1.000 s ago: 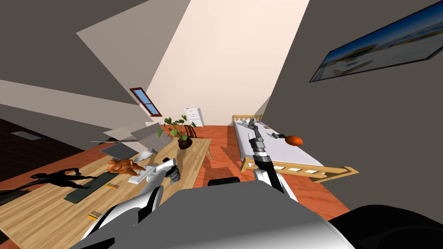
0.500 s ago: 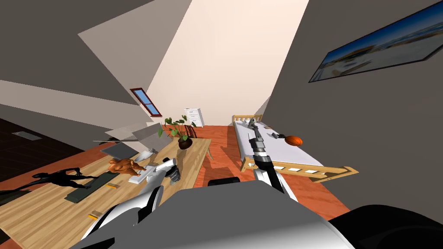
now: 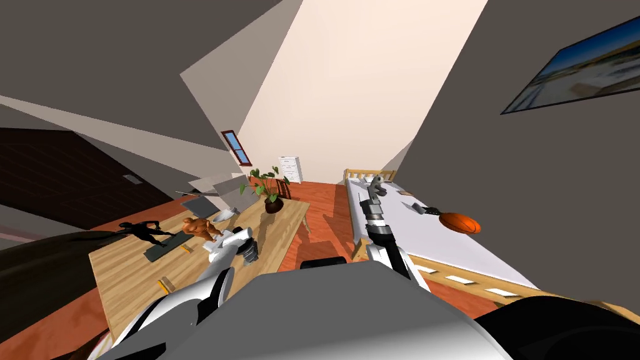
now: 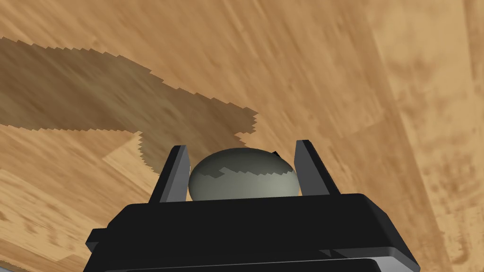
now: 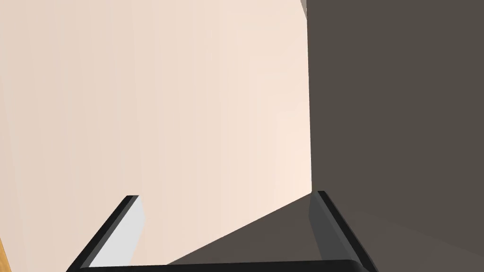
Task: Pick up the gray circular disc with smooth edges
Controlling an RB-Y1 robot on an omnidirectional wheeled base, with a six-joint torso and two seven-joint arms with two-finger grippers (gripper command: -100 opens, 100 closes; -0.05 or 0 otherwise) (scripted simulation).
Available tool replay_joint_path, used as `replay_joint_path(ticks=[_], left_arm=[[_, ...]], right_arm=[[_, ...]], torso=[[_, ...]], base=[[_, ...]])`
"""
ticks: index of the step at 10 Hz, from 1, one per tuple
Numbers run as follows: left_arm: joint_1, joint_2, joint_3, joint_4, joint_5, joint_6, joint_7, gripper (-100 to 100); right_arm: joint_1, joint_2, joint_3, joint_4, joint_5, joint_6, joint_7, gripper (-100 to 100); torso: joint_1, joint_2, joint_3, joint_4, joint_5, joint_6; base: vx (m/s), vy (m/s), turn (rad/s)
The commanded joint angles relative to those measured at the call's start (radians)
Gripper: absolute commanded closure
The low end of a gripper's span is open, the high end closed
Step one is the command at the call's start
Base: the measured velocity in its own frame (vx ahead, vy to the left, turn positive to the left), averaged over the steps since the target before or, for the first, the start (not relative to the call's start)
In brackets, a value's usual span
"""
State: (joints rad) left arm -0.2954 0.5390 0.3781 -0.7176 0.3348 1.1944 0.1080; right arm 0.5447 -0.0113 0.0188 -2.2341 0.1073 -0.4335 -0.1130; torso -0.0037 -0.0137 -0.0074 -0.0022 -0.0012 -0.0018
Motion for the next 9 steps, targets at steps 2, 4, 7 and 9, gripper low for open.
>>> replay_joint_path(ticks=[2, 4, 7, 9], left_arm=[[-0.005, 0.01, 0.005, 0.002, 0.006, 0.004, -0.06, 100], [-0.01, 0.02, 0.009, 0.002, 0.012, 0.013, -0.117, 100], [-0.014, 0.03, 0.014, 0.002, 0.018, 0.021, -0.183, 100], [-0.011, 0.028, 0.014, -0.001, 0.017, 0.021, -0.169, 0]], right_arm=[[0.0, 0.0, 0.0, 0.0, 0.0, 0.0, 0.0, 0], [0.0, 0.0, 0.0, 0.0, 0.0, 0.0, 0.0, 0], [0.0, 0.0, 0.0, 0.0, 0.0, 0.0, 0.0, 0], [0.0, 0.0, 0.0, 0.0, 0.0, 0.0, 0.0, 0]], torso=[[0.002, 0.002, 0.001, 0.0, 0.001, 0.001], [0.001, 0.004, 0.002, 0.0, 0.001, -0.001], [0.001, 0.004, 0.002, 0.0, 0.001, 0.002], [0.004, 0.006, 0.003, 0.001, 0.001, 0.002]], base=[[0.096, -0.062, 0.135], [0.092, -0.095, 0.273], [0.092, -0.086, 0.177], [0.026, -0.021, 0.021]])
